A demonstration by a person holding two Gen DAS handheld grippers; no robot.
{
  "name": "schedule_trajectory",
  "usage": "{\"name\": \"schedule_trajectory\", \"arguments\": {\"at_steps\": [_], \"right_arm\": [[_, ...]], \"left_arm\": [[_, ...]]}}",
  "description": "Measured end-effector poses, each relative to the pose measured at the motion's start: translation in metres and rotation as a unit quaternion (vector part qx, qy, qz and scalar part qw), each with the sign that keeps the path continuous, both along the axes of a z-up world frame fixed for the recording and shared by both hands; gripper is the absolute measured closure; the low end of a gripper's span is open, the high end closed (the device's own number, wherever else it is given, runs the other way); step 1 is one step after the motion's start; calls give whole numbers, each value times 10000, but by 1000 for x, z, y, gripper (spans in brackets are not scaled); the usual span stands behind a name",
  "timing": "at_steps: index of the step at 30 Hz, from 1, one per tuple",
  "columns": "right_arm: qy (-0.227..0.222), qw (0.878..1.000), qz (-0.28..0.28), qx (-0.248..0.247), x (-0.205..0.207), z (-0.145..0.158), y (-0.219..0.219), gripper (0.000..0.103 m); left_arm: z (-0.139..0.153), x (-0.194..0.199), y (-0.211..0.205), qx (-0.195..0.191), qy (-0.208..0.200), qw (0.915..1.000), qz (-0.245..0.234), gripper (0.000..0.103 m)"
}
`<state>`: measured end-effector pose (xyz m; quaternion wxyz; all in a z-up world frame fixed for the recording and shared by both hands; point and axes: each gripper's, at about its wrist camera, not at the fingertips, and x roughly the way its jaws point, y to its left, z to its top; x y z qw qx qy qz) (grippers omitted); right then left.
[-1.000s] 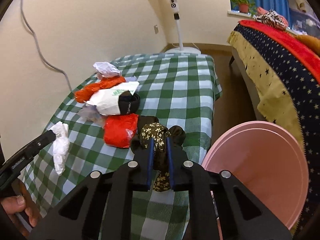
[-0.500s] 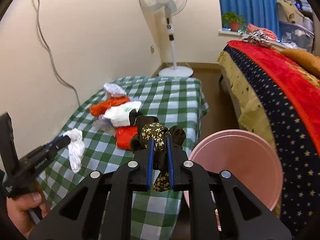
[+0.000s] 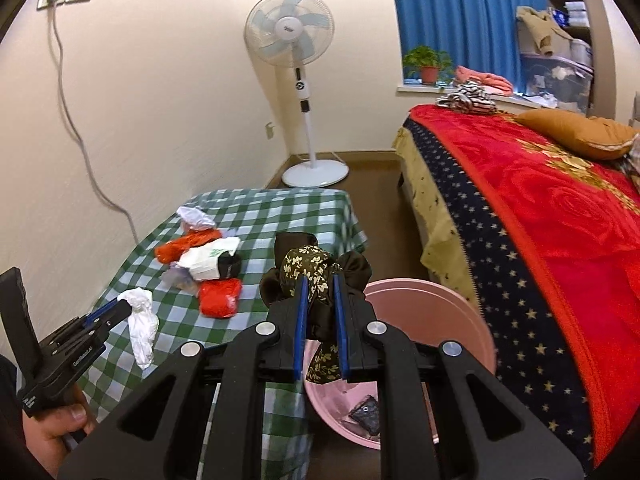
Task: Collect trash
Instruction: 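Carry the white bag and the sock with both tools over the pink bin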
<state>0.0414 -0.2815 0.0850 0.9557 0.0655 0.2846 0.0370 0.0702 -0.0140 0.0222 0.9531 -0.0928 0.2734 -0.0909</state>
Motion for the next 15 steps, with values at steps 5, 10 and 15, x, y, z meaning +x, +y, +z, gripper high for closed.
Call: {"name": "schedule_trajectory", "arguments": {"at_steps": [5, 10, 15], "right_arm": [[-35, 9997, -221, 33, -6, 0, -17, 90], [-8, 9988, -469, 164, -7, -5, -39, 90], [-24, 9970, -708, 322, -7, -11, -56, 90]], "left_arm": [[1, 1, -14, -34, -15, 9999, -108, 88], [1, 4, -34, -59, -12, 9996, -294, 88], [-1, 9, -55, -38, -19, 9988, -484, 88]]}}
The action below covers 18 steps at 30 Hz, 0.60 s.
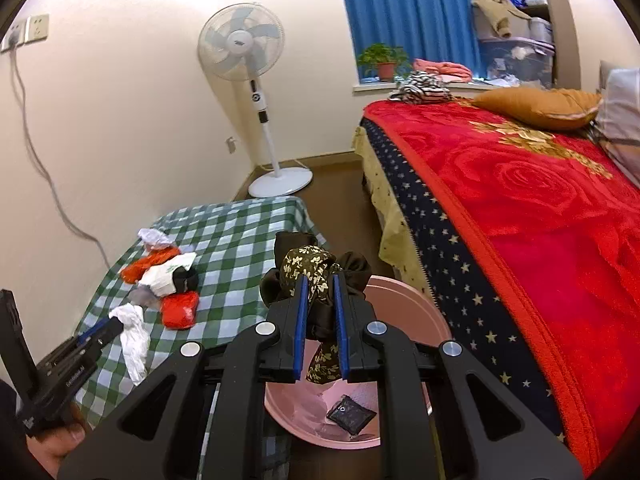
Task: Collect trash
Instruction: 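Carry the white bag and the sock with both tools over the pink bin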
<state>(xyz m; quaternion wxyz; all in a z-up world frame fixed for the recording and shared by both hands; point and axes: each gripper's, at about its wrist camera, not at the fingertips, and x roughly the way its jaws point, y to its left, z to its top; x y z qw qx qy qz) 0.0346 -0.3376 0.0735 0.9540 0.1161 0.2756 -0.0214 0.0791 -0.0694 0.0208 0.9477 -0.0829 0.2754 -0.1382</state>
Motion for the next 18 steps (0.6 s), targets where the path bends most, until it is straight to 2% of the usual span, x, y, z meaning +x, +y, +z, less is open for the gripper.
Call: {"name": "schedule_trajectory", "arguments": {"at_steps": [18], "right_arm": [[9, 9987, -506, -49, 9, -14, -19, 90]], "left_arm": [[-7, 26, -61, 77, -193, 9984, -523, 88]]}}
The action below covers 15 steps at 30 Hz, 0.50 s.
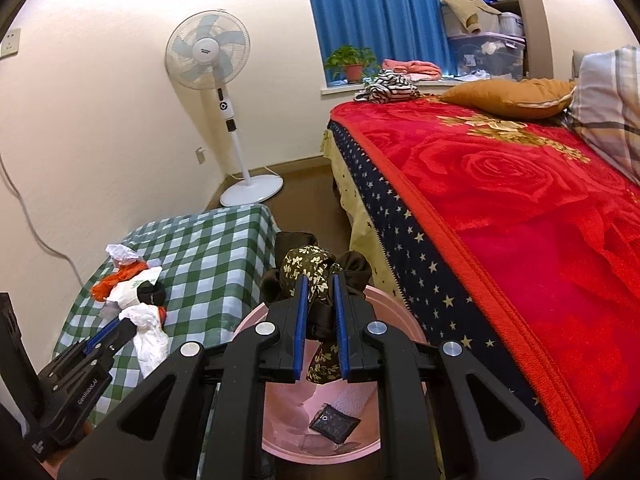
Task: Collect trash
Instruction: 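Carry the white bag and the sock with both tools over the pink bin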
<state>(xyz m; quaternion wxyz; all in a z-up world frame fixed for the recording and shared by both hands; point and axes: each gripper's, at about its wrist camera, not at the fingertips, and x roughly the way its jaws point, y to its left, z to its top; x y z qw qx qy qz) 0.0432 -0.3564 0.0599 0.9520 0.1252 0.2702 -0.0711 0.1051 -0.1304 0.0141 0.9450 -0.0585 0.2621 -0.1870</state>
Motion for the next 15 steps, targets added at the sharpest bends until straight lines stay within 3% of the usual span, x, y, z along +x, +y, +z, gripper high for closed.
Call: {"name": "schedule_trajectory", "arguments": {"at_steps": [15], "right_arm": [[79, 9999, -89, -7, 5, -5, -3, 89]], "left_arm": [[-18, 14, -34, -20, 161, 9997, -202, 88]]}}
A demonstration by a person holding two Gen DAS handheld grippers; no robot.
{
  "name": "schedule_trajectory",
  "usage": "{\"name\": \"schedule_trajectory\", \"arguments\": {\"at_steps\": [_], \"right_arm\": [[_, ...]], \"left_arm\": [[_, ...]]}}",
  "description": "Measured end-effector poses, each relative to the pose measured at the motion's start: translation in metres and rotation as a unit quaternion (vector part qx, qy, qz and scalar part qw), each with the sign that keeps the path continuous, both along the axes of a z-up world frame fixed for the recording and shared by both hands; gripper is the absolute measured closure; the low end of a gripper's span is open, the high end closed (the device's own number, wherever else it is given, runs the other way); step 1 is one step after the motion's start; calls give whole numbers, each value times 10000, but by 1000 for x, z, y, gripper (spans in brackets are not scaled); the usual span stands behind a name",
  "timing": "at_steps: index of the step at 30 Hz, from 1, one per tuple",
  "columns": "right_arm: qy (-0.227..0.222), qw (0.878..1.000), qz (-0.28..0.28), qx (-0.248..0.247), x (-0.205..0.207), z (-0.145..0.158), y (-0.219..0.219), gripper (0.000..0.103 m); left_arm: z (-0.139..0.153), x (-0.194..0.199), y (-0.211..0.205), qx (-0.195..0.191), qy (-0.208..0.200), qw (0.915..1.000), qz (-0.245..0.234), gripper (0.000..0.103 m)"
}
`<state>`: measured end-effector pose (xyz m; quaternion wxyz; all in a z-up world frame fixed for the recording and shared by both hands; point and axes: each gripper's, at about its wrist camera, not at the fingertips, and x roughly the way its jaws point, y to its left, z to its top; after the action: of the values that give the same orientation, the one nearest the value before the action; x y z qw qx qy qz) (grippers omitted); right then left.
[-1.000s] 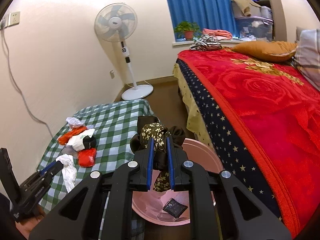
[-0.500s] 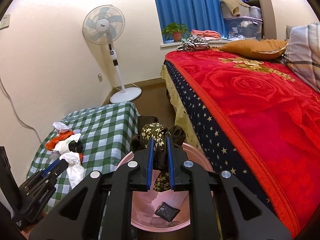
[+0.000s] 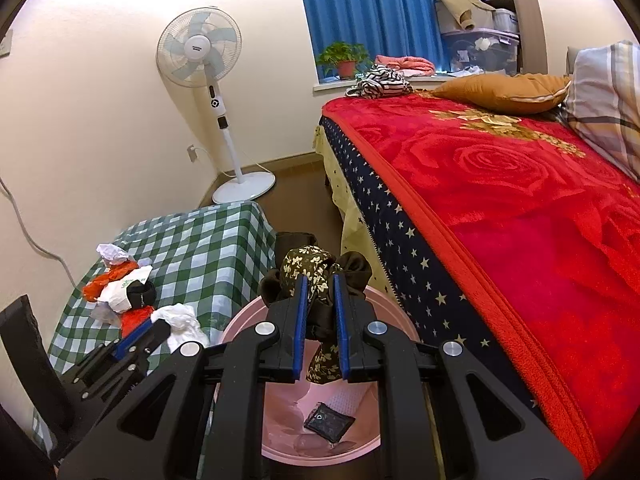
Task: Collect trash
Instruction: 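Open both tools to drop the white bag and sock into the bin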
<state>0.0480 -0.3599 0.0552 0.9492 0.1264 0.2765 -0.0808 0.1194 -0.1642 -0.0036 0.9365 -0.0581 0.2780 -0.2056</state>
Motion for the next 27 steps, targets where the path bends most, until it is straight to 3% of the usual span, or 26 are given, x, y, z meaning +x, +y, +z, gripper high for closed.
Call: {"name": "schedule_trajectory", "arguments": {"at_steps": [10, 13, 14, 15, 16, 27], "right_arm": [[23, 10000, 1, -12, 1, -1, -2, 89], [81, 9999, -67, 18, 0, -3, -4, 78], [95, 9999, -134, 21, 0, -4, -6, 71], [53, 9998, -208, 28, -2, -3, -8, 67], [14, 9997, -237, 51, -3, -2, -9, 63], [-55, 9997, -218, 106, -7, 0, -9, 61]], "left_arm": [[-5, 5, -12, -7, 51, 9999, -106, 88], [-7, 7, -17, -13, 123, 9997, -199, 87], [-8, 9, -19, -1, 183, 9996, -234, 79], [-10, 10, -20, 6, 239, 9994, -264, 64], [-10, 10, -21, 10, 246, 9994, -260, 62], [2, -3, -4, 32, 104, 9997, -219, 62]]}}
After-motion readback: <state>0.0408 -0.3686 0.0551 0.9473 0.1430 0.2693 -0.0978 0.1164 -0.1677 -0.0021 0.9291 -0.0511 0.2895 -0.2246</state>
